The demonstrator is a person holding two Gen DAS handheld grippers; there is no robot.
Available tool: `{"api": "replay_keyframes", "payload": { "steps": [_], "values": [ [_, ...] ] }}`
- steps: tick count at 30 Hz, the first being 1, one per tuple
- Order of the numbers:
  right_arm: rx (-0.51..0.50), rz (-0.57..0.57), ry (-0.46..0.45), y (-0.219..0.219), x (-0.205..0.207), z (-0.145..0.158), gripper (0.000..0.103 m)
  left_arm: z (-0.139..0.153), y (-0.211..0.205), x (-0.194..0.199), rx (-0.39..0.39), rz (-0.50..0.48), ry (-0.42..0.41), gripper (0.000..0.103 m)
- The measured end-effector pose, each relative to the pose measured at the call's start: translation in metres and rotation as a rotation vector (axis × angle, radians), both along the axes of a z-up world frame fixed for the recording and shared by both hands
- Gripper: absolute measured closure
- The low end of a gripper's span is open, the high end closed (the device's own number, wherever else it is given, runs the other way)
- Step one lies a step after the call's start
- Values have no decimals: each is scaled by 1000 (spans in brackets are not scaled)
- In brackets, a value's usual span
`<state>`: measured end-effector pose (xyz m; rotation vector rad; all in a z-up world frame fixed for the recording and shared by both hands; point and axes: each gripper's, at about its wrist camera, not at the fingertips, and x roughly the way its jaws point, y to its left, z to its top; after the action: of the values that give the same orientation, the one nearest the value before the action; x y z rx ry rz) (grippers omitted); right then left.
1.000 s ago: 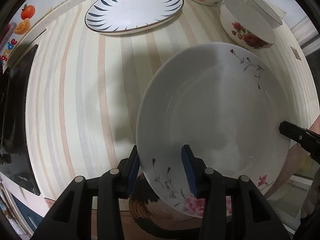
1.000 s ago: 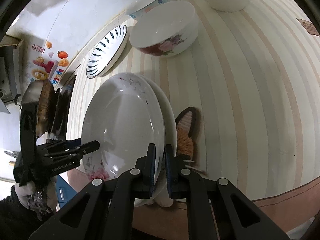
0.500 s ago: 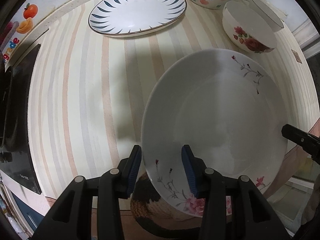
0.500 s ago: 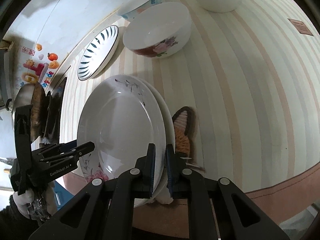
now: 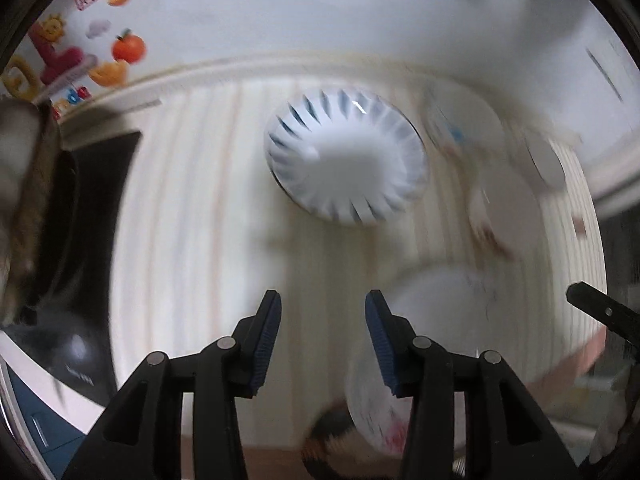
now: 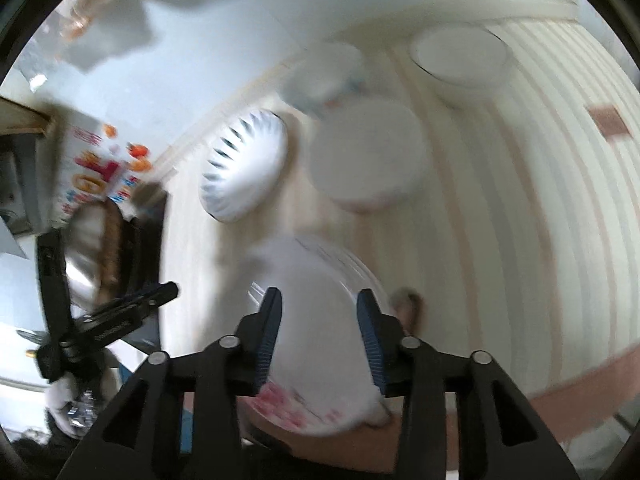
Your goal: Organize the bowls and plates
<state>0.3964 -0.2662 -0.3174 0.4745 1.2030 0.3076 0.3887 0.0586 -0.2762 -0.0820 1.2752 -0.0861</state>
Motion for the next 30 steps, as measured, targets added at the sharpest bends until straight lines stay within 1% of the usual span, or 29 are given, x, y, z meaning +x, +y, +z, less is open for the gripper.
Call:
{"api": "replay_keyframes", "payload": {
  "steps": [1,2,3,4,5,8,11,13,16,18,19,20,22,23,24,25,27,30],
  "values": [
    [-2,9,-9,8,15,4,59,2,6,11,0,8,-1,62],
    [-8,24,-13,19,34,7,59,0,14,30,6,25,2,62],
    [-9,35,-11,27,50,8,59,-3,19,41,11,31,8,62],
    [-14,57,4,39,74,5,59,-8,22,52,11,37,21,62],
    [-26,66,23,48,90,1,59,-15,27,66,10,48,39,62],
    [-61,95,94,72,140,-21,59,-42,36,109,12,49,106,62],
    [-116,108,155,90,179,-45,59,-68,39,143,6,33,165,62],
    [-148,113,183,97,194,-60,59,-82,38,159,1,7,205,62],
    [-196,110,221,102,209,-78,60,-101,38,177,3,-22,246,62],
    [-208,104,229,102,214,-86,61,-114,35,184,0,-47,273,62],
    [-219,104,229,101,215,-88,63,-117,33,185,-1,-56,279,60],
    [-232,101,231,100,217,-91,65,-119,32,186,-33,-70,272,61],
    [-236,93,241,100,220,-98,80,-120,29,189,-45,-88,263,63],
    [-236,93,240,100,220,-100,84,-120,28,191,-59,-96,258,70],
    [-240,93,233,101,220,-101,88,-119,27,191,-66,-103,254,72],
    [-255,95,222,101,220,-103,91,-120,26,192,-62,-104,254,72],
    [-273,102,199,101,219,-103,92,-120,26,191,-55,-106,246,73],
    [-263,101,188,97,217,-102,93,-120,21,188,-34,-115,237,73]
  ]
}}
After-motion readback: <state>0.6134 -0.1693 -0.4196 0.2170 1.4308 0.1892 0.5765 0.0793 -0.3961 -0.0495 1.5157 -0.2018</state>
